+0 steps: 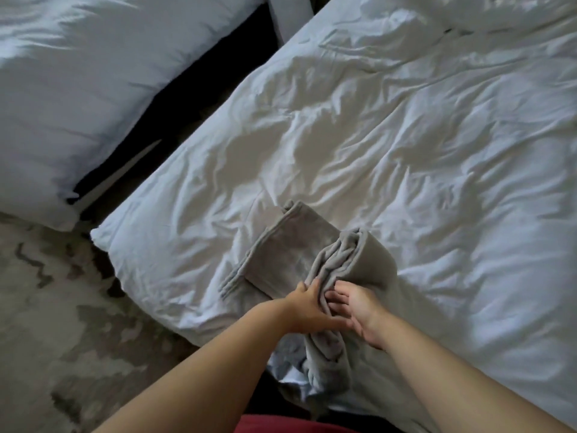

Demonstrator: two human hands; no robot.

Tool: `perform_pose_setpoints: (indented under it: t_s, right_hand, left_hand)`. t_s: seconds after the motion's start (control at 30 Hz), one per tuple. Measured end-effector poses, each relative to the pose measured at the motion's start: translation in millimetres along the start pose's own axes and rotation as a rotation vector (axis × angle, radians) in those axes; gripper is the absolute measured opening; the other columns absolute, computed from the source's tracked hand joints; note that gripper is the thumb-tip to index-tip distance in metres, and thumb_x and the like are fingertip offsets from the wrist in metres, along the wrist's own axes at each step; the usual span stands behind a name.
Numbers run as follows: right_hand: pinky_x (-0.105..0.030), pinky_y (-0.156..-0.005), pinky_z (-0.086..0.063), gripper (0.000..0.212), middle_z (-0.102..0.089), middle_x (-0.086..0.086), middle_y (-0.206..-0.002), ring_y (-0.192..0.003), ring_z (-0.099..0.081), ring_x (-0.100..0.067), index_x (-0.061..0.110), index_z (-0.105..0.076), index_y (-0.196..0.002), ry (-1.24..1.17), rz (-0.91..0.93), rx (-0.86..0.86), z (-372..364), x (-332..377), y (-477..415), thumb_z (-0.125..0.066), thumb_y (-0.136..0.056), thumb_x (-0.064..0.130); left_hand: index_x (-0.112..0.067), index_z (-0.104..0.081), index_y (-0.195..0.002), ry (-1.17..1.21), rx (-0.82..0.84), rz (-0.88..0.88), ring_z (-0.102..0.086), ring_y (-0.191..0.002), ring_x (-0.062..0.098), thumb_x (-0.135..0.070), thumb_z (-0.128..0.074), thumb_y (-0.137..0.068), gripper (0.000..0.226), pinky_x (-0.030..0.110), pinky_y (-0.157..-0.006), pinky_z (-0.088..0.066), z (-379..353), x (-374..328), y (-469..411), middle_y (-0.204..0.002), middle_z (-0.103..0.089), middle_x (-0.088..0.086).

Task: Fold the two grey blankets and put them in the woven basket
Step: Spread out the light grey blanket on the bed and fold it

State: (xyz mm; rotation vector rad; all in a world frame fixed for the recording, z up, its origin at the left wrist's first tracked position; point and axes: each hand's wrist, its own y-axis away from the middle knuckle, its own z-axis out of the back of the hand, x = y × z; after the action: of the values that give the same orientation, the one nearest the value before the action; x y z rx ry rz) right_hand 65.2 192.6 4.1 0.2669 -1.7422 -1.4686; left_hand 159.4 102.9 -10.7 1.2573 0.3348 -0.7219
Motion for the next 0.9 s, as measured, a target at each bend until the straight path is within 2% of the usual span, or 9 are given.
perform_pose_setpoints:
  t_s: [0.07,0.13,0.2,0.3,0.43,0.53,0.6,0.77,0.9]
  right_hand:
    - [-0.027,-0.065,-0.038,0.025,-0.06,0.006,-0.083,-0.071,-0.052,-0.009,0.021,-0.058,-0.084,0.013,0.008,0.082,10.9,-7.5,-3.5,-0.039,-0.099,0.017]
    - [-0.026,-0.071,-0.037,0.024,-0.061,0.009,-0.09,-0.077,-0.052,-0.006,0.026,-0.056,-0.106,0.029,0.03,0.146,22.9,-13.6,-7.4,-0.037,-0.1,0.013]
    - [-0.025,-0.068,-0.034,0.038,-0.062,0.009,-0.101,-0.077,-0.05,-0.005,0.029,-0.045,-0.131,0.107,0.057,0.191,35.3,-17.2,-9.3,-0.037,-0.099,0.009]
    - [-0.021,-0.061,-0.036,0.05,-0.056,-0.005,-0.133,-0.083,-0.05,-0.01,0.019,-0.04,-0.141,0.352,0.124,0.232,56.9,-18.9,-9.7,-0.041,-0.095,-0.001]
    - [-0.019,-0.068,-0.044,0.044,-0.061,-0.001,-0.102,-0.084,-0.056,-0.012,0.006,-0.052,-0.13,0.573,0.369,0.027,101.7,-3.6,-17.7,-0.061,-0.086,0.002]
    - [-0.033,-0.096,-0.045,0.064,-0.054,-0.009,-0.128,-0.112,-0.055,-0.023,0.008,-0.046,-0.134,0.708,0.537,-0.178,137.5,16.8,-35.7,-0.075,-0.078,0.011]
    - [-0.042,-0.105,-0.04,0.082,-0.043,-0.011,-0.141,-0.125,-0.047,-0.027,0.011,-0.038,-0.142,0.807,0.589,-0.201,149.5,30.6,-47.5,-0.081,-0.073,0.016]
    - [-0.026,-0.101,-0.036,0.089,-0.044,0.012,-0.136,-0.123,-0.043,-0.006,0.026,-0.036,-0.143,0.837,0.607,0.142,144.5,55.6,-81.2,-0.085,-0.069,0.018]
    - [-0.02,-0.072,-0.051,0.04,-0.07,-0.003,-0.109,-0.09,-0.065,-0.009,0.026,-0.066,-0.108,0.806,0.551,0.292,127.4,69.3,-99.8,-0.081,-0.072,0.015]
  left_hand:
    - [-0.029,0.01,-0.152,-0.131,-0.01,0.1,-0.004,-0.147,0.031,-0.074,-0.068,-0.061,0.128,0.041,-0.119,-0.016,-16.8,-8.1,1.9,-0.159,0.005,0.011]
    - [-0.029,0.011,-0.151,-0.203,-0.06,0.152,0.006,-0.146,0.033,-0.073,-0.069,-0.061,0.128,0.042,-0.119,-0.012,-34.0,-17.5,4.5,-0.158,0.015,0.014]
    - [-0.029,0.012,-0.151,-0.259,-0.098,0.18,0.01,-0.146,0.033,-0.068,-0.071,-0.064,0.127,0.046,-0.119,-0.013,-48.7,-25.5,5.6,-0.157,0.018,0.015]
    - [-0.028,0.016,-0.15,-0.301,-0.162,0.227,0.006,-0.146,0.034,-0.043,-0.072,-0.074,0.117,0.049,-0.116,-0.021,-66.5,-35.6,3.4,-0.158,0.015,0.016]
    - [-0.029,0.018,-0.149,-0.27,-0.331,0.318,-0.029,-0.137,0.032,-0.016,-0.062,-0.082,0.106,0.047,-0.105,-0.038,-80.2,-43.9,-2.1,-0.157,-0.004,0.007]
    - [-0.027,0.015,-0.15,-0.268,-0.384,0.345,-0.037,-0.13,0.032,-0.011,-0.059,-0.082,0.102,0.047,-0.102,-0.04,-85.9,-38.8,-9.1,-0.154,-0.015,0.004]
    - [-0.019,0.009,-0.152,-0.268,-0.429,0.385,-0.038,-0.129,0.031,-0.01,-0.058,-0.083,0.096,0.045,-0.099,-0.038,-88.1,-34.5,-18.5,-0.15,-0.024,0.005]
    - [-0.015,-0.042,-0.128,-0.243,-0.594,0.363,-0.038,-0.12,0.03,-0.021,-0.053,-0.082,0.049,0.041,-0.096,-0.038,-88.0,-25.9,-43.4,-0.129,-0.038,0.007]
    - [-0.017,-0.05,-0.115,-0.11,-0.667,0.21,-0.044,-0.121,0.027,-0.034,-0.047,-0.075,0.044,0.037,-0.101,-0.036,-93.2,-18.2,-43.4,-0.125,-0.052,0.004]
